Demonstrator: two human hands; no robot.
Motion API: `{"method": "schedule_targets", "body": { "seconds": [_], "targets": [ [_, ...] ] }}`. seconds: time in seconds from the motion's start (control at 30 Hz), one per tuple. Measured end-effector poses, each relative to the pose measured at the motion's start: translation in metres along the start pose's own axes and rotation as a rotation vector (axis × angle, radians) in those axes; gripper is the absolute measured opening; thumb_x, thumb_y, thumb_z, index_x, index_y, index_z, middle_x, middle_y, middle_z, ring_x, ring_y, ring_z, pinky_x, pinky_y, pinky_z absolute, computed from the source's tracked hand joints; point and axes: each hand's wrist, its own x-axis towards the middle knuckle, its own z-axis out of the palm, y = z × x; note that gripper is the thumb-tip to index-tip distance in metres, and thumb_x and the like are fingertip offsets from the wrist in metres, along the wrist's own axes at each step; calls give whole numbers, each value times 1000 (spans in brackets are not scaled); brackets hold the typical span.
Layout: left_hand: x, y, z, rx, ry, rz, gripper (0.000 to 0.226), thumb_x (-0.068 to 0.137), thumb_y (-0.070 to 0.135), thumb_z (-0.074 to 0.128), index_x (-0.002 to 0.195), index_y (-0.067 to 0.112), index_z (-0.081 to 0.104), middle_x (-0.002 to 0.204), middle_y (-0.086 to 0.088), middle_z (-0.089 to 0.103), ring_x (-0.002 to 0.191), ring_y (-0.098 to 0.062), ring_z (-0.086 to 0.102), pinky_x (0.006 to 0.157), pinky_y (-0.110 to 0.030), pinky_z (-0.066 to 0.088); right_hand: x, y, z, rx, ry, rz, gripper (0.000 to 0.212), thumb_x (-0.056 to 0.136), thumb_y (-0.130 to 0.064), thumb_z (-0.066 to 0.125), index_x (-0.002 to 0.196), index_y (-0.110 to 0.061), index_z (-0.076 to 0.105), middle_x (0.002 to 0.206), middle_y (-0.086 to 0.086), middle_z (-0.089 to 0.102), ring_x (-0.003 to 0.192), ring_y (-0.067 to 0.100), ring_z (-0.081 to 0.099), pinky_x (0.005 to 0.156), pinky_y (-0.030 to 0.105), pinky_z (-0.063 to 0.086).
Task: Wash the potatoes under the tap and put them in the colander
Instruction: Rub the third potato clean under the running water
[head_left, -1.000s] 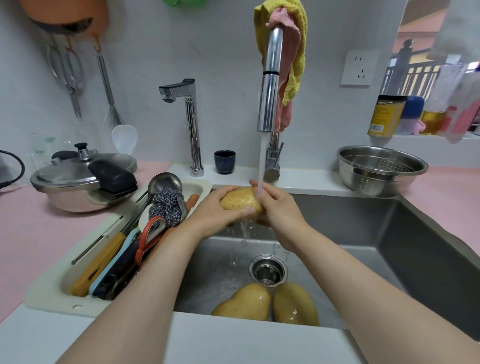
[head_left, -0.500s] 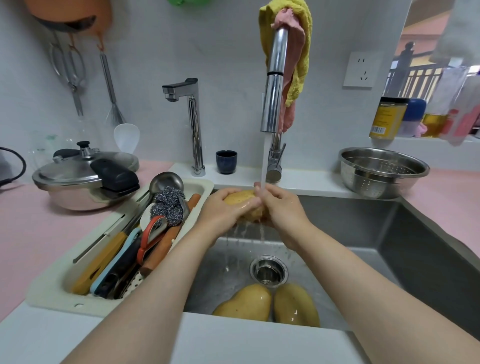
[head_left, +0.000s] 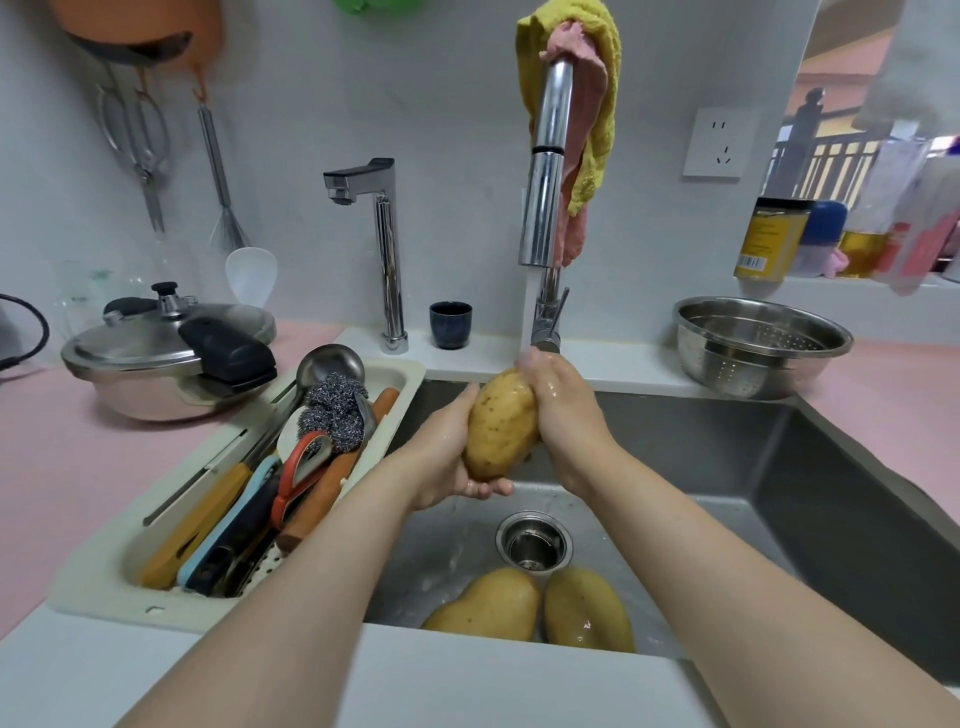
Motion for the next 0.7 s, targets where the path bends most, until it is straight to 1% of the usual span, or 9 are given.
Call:
{"method": "schedule_targets", "body": {
  "seconds": [0.07,0.17,0.23,0.33,0.43,0.5,0.57,0.63,0.7],
  "targets": [
    [-1,-3,9,144,-4,108,51,99,64,44,125,24,61,109,-16,75,71,-34,73,56,-34,60,5,3,-1,27,126,80,37,105,-49,43,99,-25,71,103,3,74,103,23,69,94,45,57],
    [3,-6,20,202,108,257,49,91,59,64,122,21,68,105,-9,78,90,-26,77,80,-46,64,8,3,-3,-58,219,77,44,108,-43,34,99,-23,72,102,5,74,100,24,69,94,42,57],
    [8,-6,24,100,183,286,53,90,57,66,120,15,69,99,-11,79,84,-30,77,72,-44,64,8,-2,-4,-115,185,3,41,110,-34,30,106,-22,69,109,7,73,103,24,67,93,39,56],
    [9,-1,22,-27,256,189,70,88,71,56,115,7,65,86,-19,76,54,-32,67,43,-26,48,3,-4,-7,-125,-23,-95,23,107,-30,43,122,-29,60,124,2,66,113,18,63,85,31,54],
    [10,-3,12,38,264,128,77,92,78,36,115,10,62,84,-22,75,44,-24,55,37,-18,35,1,4,-11,-95,-190,-86,51,83,-35,74,129,-33,52,125,1,62,111,18,64,75,26,54],
    [10,-3,8,76,255,117,76,94,75,28,119,10,59,84,-24,75,44,-22,52,34,-16,33,-1,4,-9,-97,-156,-83,54,83,-31,82,128,-29,53,121,0,62,104,16,65,66,25,56],
    [9,-1,9,134,259,97,77,96,74,24,119,8,59,80,-23,75,43,-21,51,34,-16,33,-1,0,-4,-94,-42,-95,38,89,-34,78,120,-26,57,113,-2,63,96,14,65,58,23,54],
    [9,0,12,269,255,97,82,97,74,20,110,6,64,70,-18,72,36,-18,47,35,-16,30,4,0,2,-143,102,-96,21,94,-39,70,109,-25,63,105,-6,64,94,15,64,64,24,50],
    [9,0,13,436,236,147,81,95,78,21,99,11,67,66,-13,71,38,-15,45,40,-19,31,8,2,6,-172,223,-36,20,100,-40,58,100,-24,69,100,-5,67,97,20,64,78,30,49]
  ]
}}
